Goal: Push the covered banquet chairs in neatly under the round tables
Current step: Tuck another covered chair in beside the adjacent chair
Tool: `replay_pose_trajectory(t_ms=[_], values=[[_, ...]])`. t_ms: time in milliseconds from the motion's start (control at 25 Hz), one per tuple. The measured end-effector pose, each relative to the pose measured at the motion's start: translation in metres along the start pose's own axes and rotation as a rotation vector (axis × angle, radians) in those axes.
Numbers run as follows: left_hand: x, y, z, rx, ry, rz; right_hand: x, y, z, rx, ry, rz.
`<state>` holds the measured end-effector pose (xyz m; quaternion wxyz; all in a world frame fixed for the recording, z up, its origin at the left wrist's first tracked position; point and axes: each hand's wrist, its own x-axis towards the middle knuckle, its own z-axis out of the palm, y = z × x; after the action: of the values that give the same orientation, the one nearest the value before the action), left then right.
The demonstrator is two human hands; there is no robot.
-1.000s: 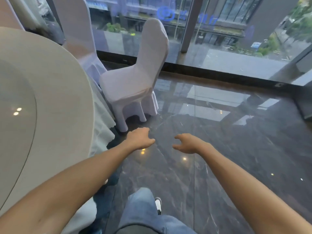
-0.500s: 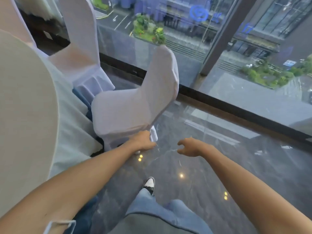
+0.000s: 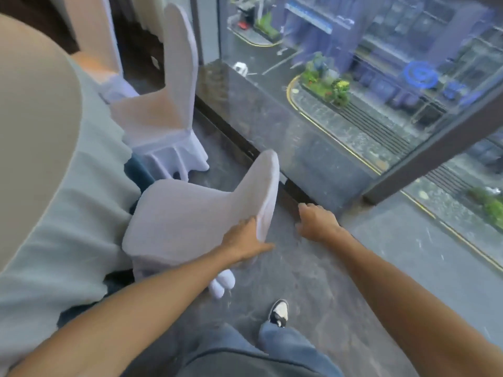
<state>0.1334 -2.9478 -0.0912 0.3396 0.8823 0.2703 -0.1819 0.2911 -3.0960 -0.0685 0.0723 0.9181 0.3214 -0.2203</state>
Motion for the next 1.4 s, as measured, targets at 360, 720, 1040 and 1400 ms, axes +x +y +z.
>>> replay_pose_trajectory(t_ms=[360, 720, 1040, 1400], values=[[0.044, 0.049, 0.013, -0.202, 0.241, -0.333, 0.173, -0.001, -0.069, -0.328, 0.191, -0.953], [0.07, 0.06, 0.018, -0.108, 0.388, -0.358, 0.247, -0.027, -0.068, -0.42, 0.033, -1.32], [0.128, 0.09, -0.036, -0.281, 0.572, -0.621, 0.317, -0.076, -0.135, -0.559, 0.004, -1.411], [0.215, 0.085, -0.121, -0.491, 0.791, -0.993, 0.408, -0.164, -0.198, -0.664, 0.099, -1.603]])
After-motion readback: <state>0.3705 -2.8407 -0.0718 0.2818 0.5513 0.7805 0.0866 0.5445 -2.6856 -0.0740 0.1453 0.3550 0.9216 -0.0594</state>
